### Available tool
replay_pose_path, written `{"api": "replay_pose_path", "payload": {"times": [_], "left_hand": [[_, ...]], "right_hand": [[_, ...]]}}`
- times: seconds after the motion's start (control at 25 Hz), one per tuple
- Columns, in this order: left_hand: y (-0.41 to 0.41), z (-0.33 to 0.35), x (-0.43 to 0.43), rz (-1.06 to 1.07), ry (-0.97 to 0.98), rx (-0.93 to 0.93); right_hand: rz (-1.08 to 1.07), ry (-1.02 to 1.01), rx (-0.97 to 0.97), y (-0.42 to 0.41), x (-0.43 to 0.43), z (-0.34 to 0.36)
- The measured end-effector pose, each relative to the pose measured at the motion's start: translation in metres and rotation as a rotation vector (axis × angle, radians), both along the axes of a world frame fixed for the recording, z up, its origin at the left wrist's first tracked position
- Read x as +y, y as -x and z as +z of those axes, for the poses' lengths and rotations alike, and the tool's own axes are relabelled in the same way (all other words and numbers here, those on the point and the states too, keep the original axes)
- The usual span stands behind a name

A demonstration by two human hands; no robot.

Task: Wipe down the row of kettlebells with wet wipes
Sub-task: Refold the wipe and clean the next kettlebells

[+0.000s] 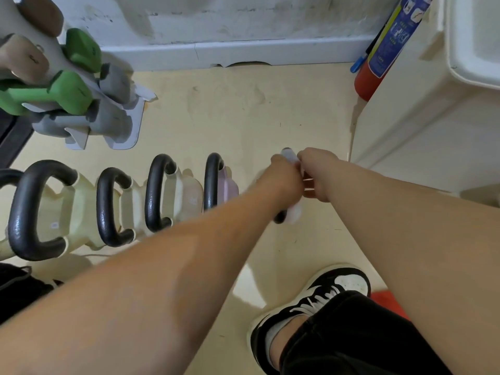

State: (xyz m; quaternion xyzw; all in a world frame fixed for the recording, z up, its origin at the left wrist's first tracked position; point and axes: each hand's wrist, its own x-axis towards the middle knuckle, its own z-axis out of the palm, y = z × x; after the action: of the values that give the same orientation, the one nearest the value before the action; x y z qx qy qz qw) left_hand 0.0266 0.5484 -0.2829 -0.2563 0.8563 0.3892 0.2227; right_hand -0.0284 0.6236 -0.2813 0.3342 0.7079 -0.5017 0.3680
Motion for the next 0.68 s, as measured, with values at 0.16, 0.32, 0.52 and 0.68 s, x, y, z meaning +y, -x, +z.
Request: {"api": "replay_pose_path", "payload": {"times": [0.16,0.32,0.52,0.68], "left_hand": [[0.015,0.002,0.002,-0.042,0.03,-0.028],[-0.069,-0.014,0.012,-0.063,0.038,0.235],[-0.091,-0.009,0.015,-0.12,0.137,0.233],[-0.002,0.005,-0.001,-0.044,0.033,0.005]], "right_hand": [[0.025,0.057,0.041,-0.001,0.003,0.0],[0.051,0.108,0.076,-0.002,-0.001,0.001],[0.138,0.077,0.089,0.0,0.003,0.0],[0.154,0.102,0.094,-0.003,0.003,-0.001]]}}
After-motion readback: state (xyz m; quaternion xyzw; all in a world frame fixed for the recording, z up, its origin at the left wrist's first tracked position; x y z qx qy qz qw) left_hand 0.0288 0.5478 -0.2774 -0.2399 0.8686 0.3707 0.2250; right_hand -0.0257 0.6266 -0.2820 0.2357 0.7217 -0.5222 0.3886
